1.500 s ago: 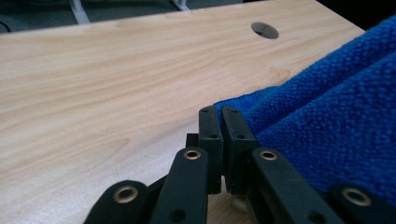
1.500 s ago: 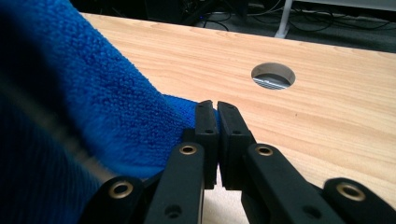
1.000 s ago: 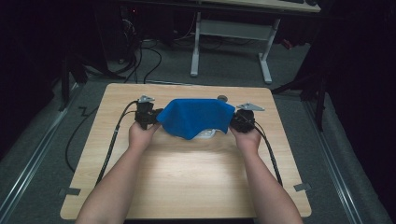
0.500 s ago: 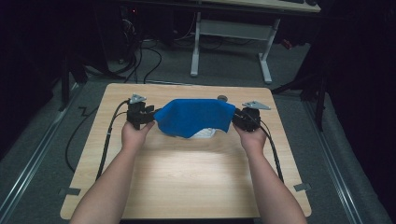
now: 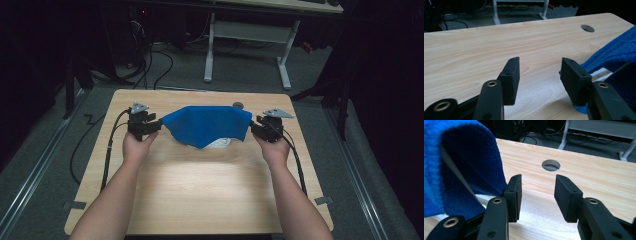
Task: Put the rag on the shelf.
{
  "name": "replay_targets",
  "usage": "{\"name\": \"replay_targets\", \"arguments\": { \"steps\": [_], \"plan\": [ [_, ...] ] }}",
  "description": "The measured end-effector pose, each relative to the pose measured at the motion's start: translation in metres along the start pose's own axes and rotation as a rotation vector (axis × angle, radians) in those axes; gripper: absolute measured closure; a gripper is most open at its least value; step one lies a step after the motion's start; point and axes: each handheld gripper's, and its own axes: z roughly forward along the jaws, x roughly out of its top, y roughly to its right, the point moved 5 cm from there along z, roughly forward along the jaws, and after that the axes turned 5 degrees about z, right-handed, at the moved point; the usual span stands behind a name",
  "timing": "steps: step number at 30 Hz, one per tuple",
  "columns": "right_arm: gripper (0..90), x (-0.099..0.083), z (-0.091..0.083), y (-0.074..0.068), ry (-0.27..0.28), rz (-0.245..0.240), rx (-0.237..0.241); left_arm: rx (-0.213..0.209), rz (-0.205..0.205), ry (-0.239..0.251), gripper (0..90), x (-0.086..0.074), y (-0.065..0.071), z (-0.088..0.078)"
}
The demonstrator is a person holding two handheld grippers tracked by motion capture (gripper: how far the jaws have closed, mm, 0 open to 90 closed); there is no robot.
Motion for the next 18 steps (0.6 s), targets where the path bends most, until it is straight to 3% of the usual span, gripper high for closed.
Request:
{"name": "replay_targets", "arguments": {
  "steps": [8,12,14,17,18],
  "plan": [
    [51.2,-0.006,-0.017,0.004,0.022,0.013,-0.005,0.014,0.016,0.014,48.8,-0.007,-0.001,-0.017],
    [49.6,-0.009,-0.029,0.004,0.055,0.002,-0.011,0.008,-0.005,0.029,47.7,-0.015,0.002,-0.028],
    [48.1,-0.015,-0.041,0.002,0.069,-0.026,-0.007,0.006,0.006,0.023,47.1,-0.027,0.007,-0.04],
    [44.1,-0.022,-0.053,-0.003,0.044,-0.064,-0.013,0.002,0.017,0.022,46.5,-0.041,0.016,-0.054],
    [44.0,-0.025,-0.057,-0.005,0.062,-0.08,-0.006,0.001,0.022,0.02,46.2,-0.046,0.019,-0.058]
  ]
}}
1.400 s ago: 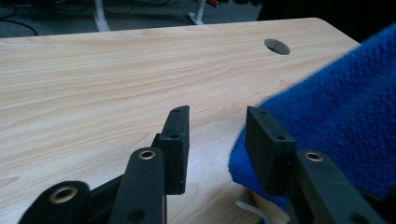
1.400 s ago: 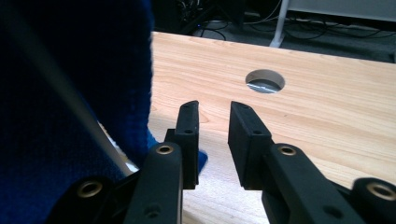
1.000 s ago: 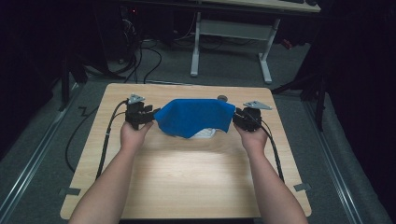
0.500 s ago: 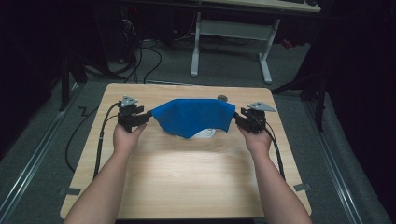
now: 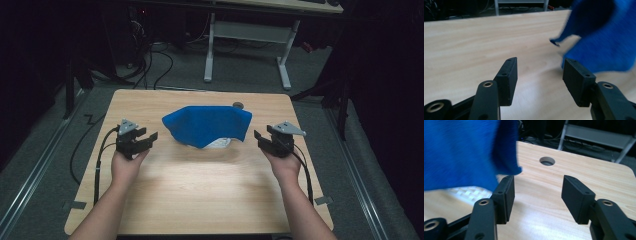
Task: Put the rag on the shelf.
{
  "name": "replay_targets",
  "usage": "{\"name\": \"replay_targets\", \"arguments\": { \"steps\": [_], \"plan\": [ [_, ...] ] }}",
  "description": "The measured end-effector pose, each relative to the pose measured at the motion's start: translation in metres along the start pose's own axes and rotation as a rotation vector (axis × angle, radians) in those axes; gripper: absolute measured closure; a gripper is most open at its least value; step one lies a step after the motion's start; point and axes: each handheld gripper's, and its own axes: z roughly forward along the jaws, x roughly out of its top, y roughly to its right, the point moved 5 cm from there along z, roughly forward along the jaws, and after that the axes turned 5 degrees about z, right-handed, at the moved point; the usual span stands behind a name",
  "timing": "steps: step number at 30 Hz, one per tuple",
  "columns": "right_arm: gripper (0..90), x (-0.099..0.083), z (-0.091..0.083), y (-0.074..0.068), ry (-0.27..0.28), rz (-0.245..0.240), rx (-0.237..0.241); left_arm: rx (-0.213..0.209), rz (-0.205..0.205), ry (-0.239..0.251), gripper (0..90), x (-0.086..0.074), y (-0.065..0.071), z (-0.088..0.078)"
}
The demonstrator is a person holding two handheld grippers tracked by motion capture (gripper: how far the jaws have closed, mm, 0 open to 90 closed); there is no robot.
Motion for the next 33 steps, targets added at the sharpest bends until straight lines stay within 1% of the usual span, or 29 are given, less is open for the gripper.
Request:
{"name": "replay_targets", "arguments": {
  "steps": [1,2,3,4,5,6,7,9,10,11,12,13,14,15,16,17,18,19,20,21,22,23,24,25,26,27,29,30,33],
  "plan": [
    [43.8,-0.002,-0.005,-0.003,0.022,-0.01,0.007,0.0,0.003,-0.002,45.9,-0.005,0.003,-0.005],
    [42.6,-0.005,-0.01,-0.006,0.029,-0.022,0.014,-0.002,0.005,0.003,45.3,-0.008,0.006,-0.009],
    [41.3,-0.007,-0.013,-0.009,0.027,-0.036,0.017,-0.006,0.003,0.008,45.2,-0.013,0.009,-0.014],
    [39.5,-0.01,-0.017,-0.012,0.008,-0.054,0.023,-0.014,-0.001,-0.002,45.0,-0.019,0.014,-0.019],
    [38.8,-0.015,-0.023,-0.017,0.01,-0.069,0.035,-0.017,0.004,-0.005,45.0,-0.023,0.018,-0.024],
    [38.8,-0.015,-0.023,-0.017,0.01,-0.069,0.035,-0.017,0.004,-0.005,44.9,-0.023,0.018,-0.024],
    [36.8,-0.022,-0.033,-0.027,0.02,-0.083,0.041,-0.033,0.001,-0.004,44.6,-0.031,0.028,-0.032],
    [35.3,-0.028,-0.041,-0.036,0.02,-0.113,0.037,-0.062,-0.005,-0.007,44.4,-0.039,0.041,-0.039],
    [33.9,-0.032,-0.044,-0.042,0.019,-0.124,0.042,-0.076,0.004,-0.021,44.0,-0.043,0.049,-0.042],
    [33.1,-0.036,-0.048,-0.047,0.008,-0.128,0.044,-0.084,0.024,-0.038,43.1,-0.047,0.058,-0.044],
    [32.1,-0.04,-0.052,-0.053,0.003,-0.126,0.053,-0.093,0.04,-0.053,42.3,-0.051,0.067,-0.046],
    [31.0,-0.044,-0.055,-0.058,-0.002,-0.122,0.068,-0.113,0.039,-0.066,41.5,-0.055,0.076,-0.049],
    [31.0,-0.044,-0.055,-0.058,-0.002,-0.122,0.068,-0.113,0.039,-0.066,40.9,-0.055,0.076,-0.049],
    [30.7,-0.049,-0.058,-0.063,-0.015,-0.115,0.074,-0.138,0.034,-0.073,39.9,-0.059,0.085,-0.052],
    [30.0,-0.054,-0.061,-0.067,-0.022,-0.103,0.085,-0.151,0.031,-0.067,39.9,-0.063,0.094,-0.056],
    [28.3,-0.068,-0.066,-0.076,-0.041,-0.106,0.104,-0.163,0.026,-0.061,41.1,-0.075,0.109,-0.062],
    [28.6,-0.078,-0.069,-0.08,-0.044,-0.101,0.108,-0.185,0.026,-0.093,42.6,-0.08,0.116,-0.061],
    [31.6,-0.09,-0.072,-0.083,-0.043,-0.099,0.106,-0.185,0.026,-0.093,41.6,-0.08,0.116,-0.061],
    [34.4,-0.103,-0.074,-0.085,-0.058,-0.104,0.116,-0.215,0.085,-0.126,41.3,-0.084,0.128,-0.057],
    [31.4,-0.111,-0.073,-0.087,-0.103,-0.115,0.145,-0.209,0.125,-0.142,41.4,-0.086,0.132,-0.054],
    [31.4,-0.111,-0.073,-0.087,-0.103,-0.115,0.145,-0.209,0.125,-0.142,41.4,-0.086,0.132,-0.054],
    [30.9,-0.112,-0.068,-0.085,-0.116,-0.162,0.154,-0.199,0.159,-0.164,41.3,-0.087,0.134,-0.048],
    [30.9,-0.112,-0.068,-0.085,-0.116,-0.162,0.154,-0.199,0.159,-0.164,41.2,-0.087,0.134,-0.048],
    [29.9,-0.111,-0.063,-0.08,-0.126,-0.15,0.145,-0.211,0.139,-0.163,41.1,-0.086,0.134,-0.044],
    [29.9,-0.111,-0.063,-0.08,-0.126,-0.15,0.145,-0.211,0.139,-0.163,41.1,-0.086,0.134,-0.044],
    [29.9,-0.109,-0.059,-0.075,-0.13,-0.126,0.144,-0.217,0.13,-0.166,40.8,-0.086,0.134,-0.043],
    [29.8,-0.11,-0.058,-0.074,-0.13,-0.124,0.144,-0.215,0.136,-0.169,40.5,-0.087,0.134,-0.042],
    [29.9,-0.112,-0.058,-0.071,-0.132,-0.118,0.147,-0.212,0.146,-0.178,40.3,-0.088,0.133,-0.042],
    [29.9,-0.113,-0.059,-0.069,-0.138,-0.103,0.151,-0.21,0.131,-0.184,40.1,-0.09,0.129,-0.042]
  ]
}}
